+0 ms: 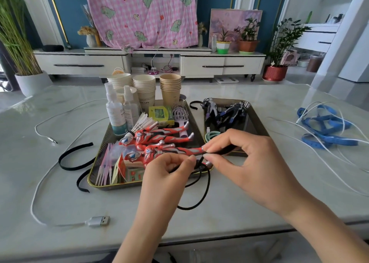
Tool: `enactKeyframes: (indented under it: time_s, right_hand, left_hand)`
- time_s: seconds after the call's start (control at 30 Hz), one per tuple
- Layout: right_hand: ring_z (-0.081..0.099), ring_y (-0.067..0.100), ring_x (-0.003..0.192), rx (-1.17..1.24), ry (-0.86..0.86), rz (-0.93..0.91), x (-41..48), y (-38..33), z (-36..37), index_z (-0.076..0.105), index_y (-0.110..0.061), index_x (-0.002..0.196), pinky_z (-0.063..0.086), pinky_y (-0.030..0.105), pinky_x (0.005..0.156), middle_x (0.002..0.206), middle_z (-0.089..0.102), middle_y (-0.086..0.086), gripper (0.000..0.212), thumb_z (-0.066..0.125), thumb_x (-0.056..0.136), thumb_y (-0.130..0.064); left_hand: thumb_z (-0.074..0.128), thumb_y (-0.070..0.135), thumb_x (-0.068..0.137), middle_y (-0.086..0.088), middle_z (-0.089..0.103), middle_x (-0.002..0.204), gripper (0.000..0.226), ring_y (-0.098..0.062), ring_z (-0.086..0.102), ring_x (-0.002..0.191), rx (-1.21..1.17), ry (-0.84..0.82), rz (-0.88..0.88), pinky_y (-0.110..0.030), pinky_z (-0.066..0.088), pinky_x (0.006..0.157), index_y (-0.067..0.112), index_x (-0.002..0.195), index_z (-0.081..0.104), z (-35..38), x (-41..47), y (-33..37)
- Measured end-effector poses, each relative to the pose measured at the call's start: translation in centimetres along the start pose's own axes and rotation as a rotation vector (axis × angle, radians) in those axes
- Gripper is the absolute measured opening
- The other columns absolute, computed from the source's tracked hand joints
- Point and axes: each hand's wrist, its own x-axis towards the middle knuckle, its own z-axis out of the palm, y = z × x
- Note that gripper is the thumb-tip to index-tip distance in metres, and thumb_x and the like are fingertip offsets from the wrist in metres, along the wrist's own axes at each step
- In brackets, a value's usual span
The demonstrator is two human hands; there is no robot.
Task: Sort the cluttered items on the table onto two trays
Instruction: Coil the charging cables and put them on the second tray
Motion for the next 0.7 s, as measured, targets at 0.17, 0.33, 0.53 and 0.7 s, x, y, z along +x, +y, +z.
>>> enactKeyframes:
  time_s: [0.17,0.33,0.53,0.7]
  right_hand:
    - [0.070,0.019,0.074,0.252,0.102,0.125,0.8,-0.3,-0.1,0.061,-0.017,0.074,0.057,0.032,0.070,0.078,0.071,0.007,0.013,0.072,0.079,-0.011]
    - [0.068,0.016,0.063,0.589,0.149,0.334,1.6,-0.7,-0.5,0.059,-0.011,0.079,0.054,0.021,0.060,0.066,0.068,0.007,0.019,0.069,0.076,0.005]
    - [0.063,0.021,0.056,0.867,0.141,0.538,2.0,-0.4,-0.9,0.054,-0.009,0.098,0.052,0.029,0.054,0.061,0.052,0.004,0.029,0.037,0.087,0.010]
    - [0.055,0.014,0.050,0.578,0.031,0.674,1.4,0.6,-0.3,0.065,-0.009,0.089,0.045,0.020,0.047,0.050,0.053,-0.002,0.040,0.029,0.090,0.008]
  left_hand:
    - [0.064,0.011,0.083,0.015,0.054,0.045,0.013,0.003,0.046,0.044,0.001,-0.001,-0.021,-0.013,0.038,0.054,0.014,0.071,0.067,0.0,-0.2,0.2]
    - [0.060,0.009,0.085,0.003,0.041,0.048,0.018,-0.013,0.038,0.049,-0.290,-0.047,-0.207,-0.028,0.032,0.062,0.008,0.067,0.062,-0.4,-0.2,0.5]
    - [0.061,0.023,0.074,0.003,0.026,0.050,0.030,-0.011,0.034,0.045,-0.508,-0.090,-0.294,-0.030,0.034,0.064,0.017,0.046,0.054,-0.3,-0.8,1.6]
    - [0.052,0.027,0.079,0.005,0.019,0.045,0.033,-0.009,0.026,0.038,-0.755,-0.081,-0.438,-0.031,0.043,0.063,0.020,0.053,0.034,-0.3,-0.4,1.9]
